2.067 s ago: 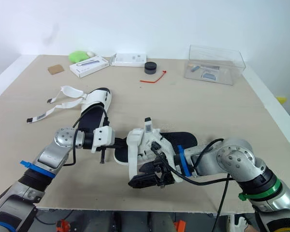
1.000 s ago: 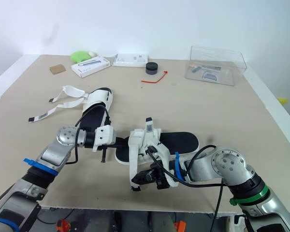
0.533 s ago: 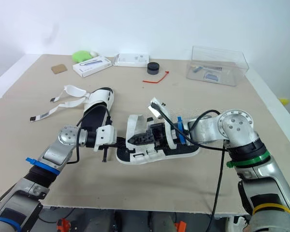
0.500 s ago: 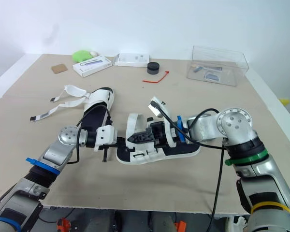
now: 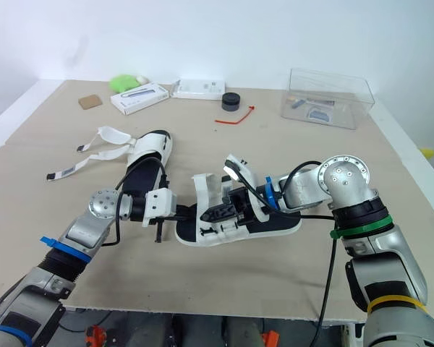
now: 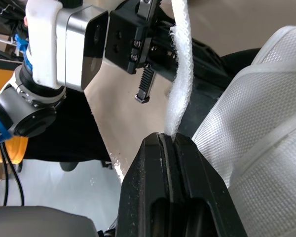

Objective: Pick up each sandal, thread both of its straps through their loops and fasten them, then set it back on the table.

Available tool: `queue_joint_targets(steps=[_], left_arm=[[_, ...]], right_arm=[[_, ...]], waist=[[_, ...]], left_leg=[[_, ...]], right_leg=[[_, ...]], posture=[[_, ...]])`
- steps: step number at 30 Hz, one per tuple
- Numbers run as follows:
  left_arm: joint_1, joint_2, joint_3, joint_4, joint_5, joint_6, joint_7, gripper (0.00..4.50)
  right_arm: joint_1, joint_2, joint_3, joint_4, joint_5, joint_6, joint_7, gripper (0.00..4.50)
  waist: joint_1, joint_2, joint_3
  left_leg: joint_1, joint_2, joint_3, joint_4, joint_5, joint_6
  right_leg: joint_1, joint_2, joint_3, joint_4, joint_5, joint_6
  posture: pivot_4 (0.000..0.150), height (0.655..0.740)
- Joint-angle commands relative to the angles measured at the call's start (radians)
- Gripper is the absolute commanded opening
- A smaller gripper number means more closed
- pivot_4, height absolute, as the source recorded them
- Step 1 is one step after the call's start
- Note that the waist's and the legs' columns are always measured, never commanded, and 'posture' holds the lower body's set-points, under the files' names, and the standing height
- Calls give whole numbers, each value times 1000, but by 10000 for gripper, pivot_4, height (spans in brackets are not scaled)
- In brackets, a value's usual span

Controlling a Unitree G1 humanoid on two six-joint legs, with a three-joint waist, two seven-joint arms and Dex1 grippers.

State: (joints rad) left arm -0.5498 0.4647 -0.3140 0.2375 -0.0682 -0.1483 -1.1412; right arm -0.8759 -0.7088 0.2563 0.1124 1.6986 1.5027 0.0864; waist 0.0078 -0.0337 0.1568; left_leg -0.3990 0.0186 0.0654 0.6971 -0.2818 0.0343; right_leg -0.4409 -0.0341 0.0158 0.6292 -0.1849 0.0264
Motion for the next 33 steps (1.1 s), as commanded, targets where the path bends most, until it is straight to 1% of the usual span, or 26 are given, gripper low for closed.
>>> queue_joint_targets(steps=[1, 6, 10, 14, 27, 33], left_arm=[[22, 7, -20, 5, 38, 21, 14, 0], [22, 15, -17, 3, 39, 24, 16, 0], [24, 24, -16, 3, 44, 20, 17, 0], [23, 28, -15, 3, 42, 20, 17, 0], [3, 24, -27, 27, 48, 5, 16, 0], [0, 24, -32, 31, 49, 2, 16, 0]], right_arm=[[0, 6, -21, 40, 15, 32, -2, 627], [-29, 27, -41, 126, 41, 48, -21, 627], [-23, 35, -49, 142, 40, 57, -36, 627], [-20, 39, -54, 158, 69, 53, -56, 627], [2, -2, -29, 143, 214, -1, -153, 627], [35, -16, -9, 129, 253, -32, -203, 627]], waist=[[0, 0, 0], [0, 0, 0], [0, 0, 0], [-1, 0, 0], [-1, 0, 0], [-1, 0, 0]], left_leg=[[0, 0, 0, 0, 0, 0], [0, 0, 0, 0, 0, 0], [0, 0, 0, 0, 0, 0], [0, 0, 0, 0, 0, 0], [0, 0, 0, 0, 0, 0], [0, 0, 0, 0, 0, 0]], right_leg=[[0, 0, 0, 0, 0, 0], [0, 0, 0, 0, 0, 0], [0, 1, 0, 0, 0, 0], [0, 1, 0, 0, 0, 0], [0, 2, 0, 0, 0, 0], [0, 3, 1, 0, 0, 1]], posture=[[1500, 7400], [1500, 7400], [1500, 7400], [1500, 7400], [1500, 7400], [1500, 7400]])
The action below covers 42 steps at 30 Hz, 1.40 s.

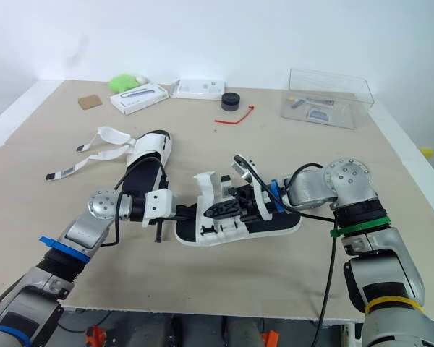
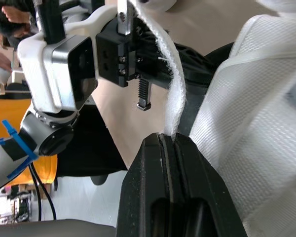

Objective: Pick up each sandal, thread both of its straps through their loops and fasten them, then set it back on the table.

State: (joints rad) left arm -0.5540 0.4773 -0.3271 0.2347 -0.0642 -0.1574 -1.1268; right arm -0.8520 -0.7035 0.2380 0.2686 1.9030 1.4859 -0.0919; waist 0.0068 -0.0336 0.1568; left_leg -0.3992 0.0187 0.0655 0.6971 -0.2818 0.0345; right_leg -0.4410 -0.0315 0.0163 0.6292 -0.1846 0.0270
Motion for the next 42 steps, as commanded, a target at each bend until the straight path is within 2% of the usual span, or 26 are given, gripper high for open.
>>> queue_joint_targets(steps=[1, 14, 24, 33, 42], left_arm=[[4, 11, -19, 34, 45, 11, 1, 0], [13, 19, -19, 24, 45, 11, 5, 0], [18, 14, -24, 23, 48, 11, 15, 0], [14, 7, -28, 26, 51, 11, 21, 0], [15, 11, -29, 29, 51, 8, 23, 0]], right_arm=[[17, -24, 12, -29, 53, -21, -33, 627], [52, -9, -4, -118, -154, 12, 21, 627], [47, -5, -24, -348, -354, 29, 205, 627], [87, -28, 21, -515, -573, 24, 345, 627], [100, 4, -27, -571, -657, 35, 437, 627]], waist=[[0, 0, 0], [0, 1, 0], [0, 1, -1], [0, 1, -1], [0, 1, -2]], left_leg=[[0, 0, 0, 0, 0, 0], [0, 0, 0, 0, 0, 0], [0, 0, -1, 0, 0, 0], [0, 0, -2, 0, 0, 0], [0, 0, -2, 0, 0, 0]], right_leg=[[0, 0, 0, 0, 0, 0], [0, 0, 0, 0, 0, 0], [0, 0, 0, 0, 0, 0], [0, -1, -1, 0, -1, 0], [0, -1, -2, 0, -2, -1]], posture=[[1500, 7400], [1500, 7400], [1500, 7400], [1500, 7400], [1500, 7400]])
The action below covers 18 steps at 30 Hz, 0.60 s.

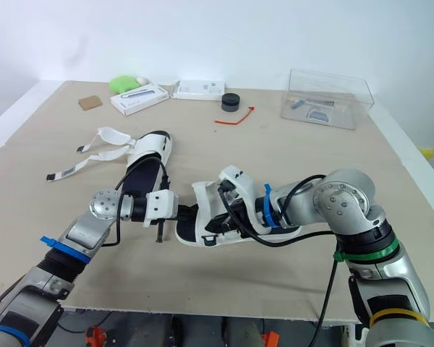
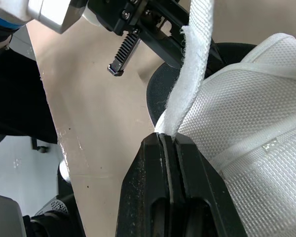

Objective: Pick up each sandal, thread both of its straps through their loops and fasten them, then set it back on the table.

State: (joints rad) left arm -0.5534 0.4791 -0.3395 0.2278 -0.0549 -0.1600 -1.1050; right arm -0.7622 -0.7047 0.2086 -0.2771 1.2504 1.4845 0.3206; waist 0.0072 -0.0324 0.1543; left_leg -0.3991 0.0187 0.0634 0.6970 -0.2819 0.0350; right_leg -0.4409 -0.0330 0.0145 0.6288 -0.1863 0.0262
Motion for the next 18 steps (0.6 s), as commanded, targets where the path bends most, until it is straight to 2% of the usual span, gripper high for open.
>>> queue_joint_targets(steps=[1, 15, 18], left_arm=[[14, 10, -15, 38, 41, 10, 1, 0], [16, 14, -14, 38, 44, 12, 3, 0], [15, 15, -13, 42, 46, 10, 3, 0]], right_arm=[[9, 5, 1, -34, -13, 36, 34, 627], [36, -6, 67, -134, -185, -1, 163, 627], [26, 7, 47, -106, -218, -18, 184, 9886]], waist=[[0, 0, 0], [0, 0, 0], [0, 0, -1]], left_leg=[[0, 0, 0, 0, 0, 0], [0, 0, 0, 0, 0, 0], [1, 0, 0, 0, 0, 0]], right_leg=[[0, 0, 0, 0, 0, 0], [0, 0, -1, 0, 0, -1], [0, 0, -1, 0, 0, -1]], posture=[[1500, 7400], [1500, 7400], [1500, 7400]])
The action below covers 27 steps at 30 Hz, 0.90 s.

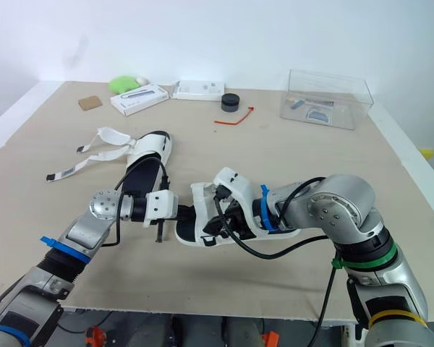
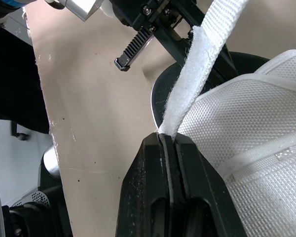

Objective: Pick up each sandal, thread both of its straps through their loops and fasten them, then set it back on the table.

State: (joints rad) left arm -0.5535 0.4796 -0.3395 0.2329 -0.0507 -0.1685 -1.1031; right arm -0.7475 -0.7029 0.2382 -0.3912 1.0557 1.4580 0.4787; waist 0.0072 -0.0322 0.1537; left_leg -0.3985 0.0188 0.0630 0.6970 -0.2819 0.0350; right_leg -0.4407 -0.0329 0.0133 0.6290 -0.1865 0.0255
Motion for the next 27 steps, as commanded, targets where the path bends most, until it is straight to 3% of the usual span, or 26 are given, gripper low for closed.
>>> queue_joint_targets(steps=[1, 14, 17, 18, 19, 27], left_arm=[[16, 15, -13, 36, 43, 19, 3, 0], [18, 20, -10, 32, 47, 20, 11, 0], [19, 20, -10, 32, 48, 20, 13, 0], [20, 19, -11, 31, 48, 21, 14, 0], [21, 19, -12, 31, 48, 21, 14, 0], [23, 16, -16, 30, 51, 16, 15, 0]], right_arm=[[-4, 22, -10, 29, -25, 6, 25, 13803], [-139, 111, -94, 186, -91, 50, 40, 13803], [-137, 121, -99, 187, -92, 70, 44, 6783], [-134, 122, -100, 184, -92, 76, 46, 1959], [-130, 122, -100, 178, -93, 81, 48, 850], [-19, 100, -82, 41, -105, 99, 42, 850]], waist=[[0, 0, 0], [-1, 0, 0], [-1, 0, 0], [-1, 0, 0], [-1, 0, 0], [-1, 0, 0]], left_leg=[[0, 0, 0, 0, 0, 0], [0, 0, 1, 0, 0, 0], [0, 0, 1, 0, 0, 0], [0, 0, 1, 0, 0, 0], [0, 0, 1, 0, 0, 0], [0, 0, 1, 0, 0, 0]], right_leg=[[0, 0, 0, 0, 0, 0], [-1, 1, -1, 0, 1, -1], [-1, 1, 0, 0, 1, -1], [-1, 1, 0, 0, 1, -1], [-1, 0, -1, 0, 1, -1], [-1, 0, -1, 0, 1, -1]], posture=[[1500, 7400], [1500, 7400], [1500, 7400], [1500, 7400], [1500, 7400], [1500, 7400]])
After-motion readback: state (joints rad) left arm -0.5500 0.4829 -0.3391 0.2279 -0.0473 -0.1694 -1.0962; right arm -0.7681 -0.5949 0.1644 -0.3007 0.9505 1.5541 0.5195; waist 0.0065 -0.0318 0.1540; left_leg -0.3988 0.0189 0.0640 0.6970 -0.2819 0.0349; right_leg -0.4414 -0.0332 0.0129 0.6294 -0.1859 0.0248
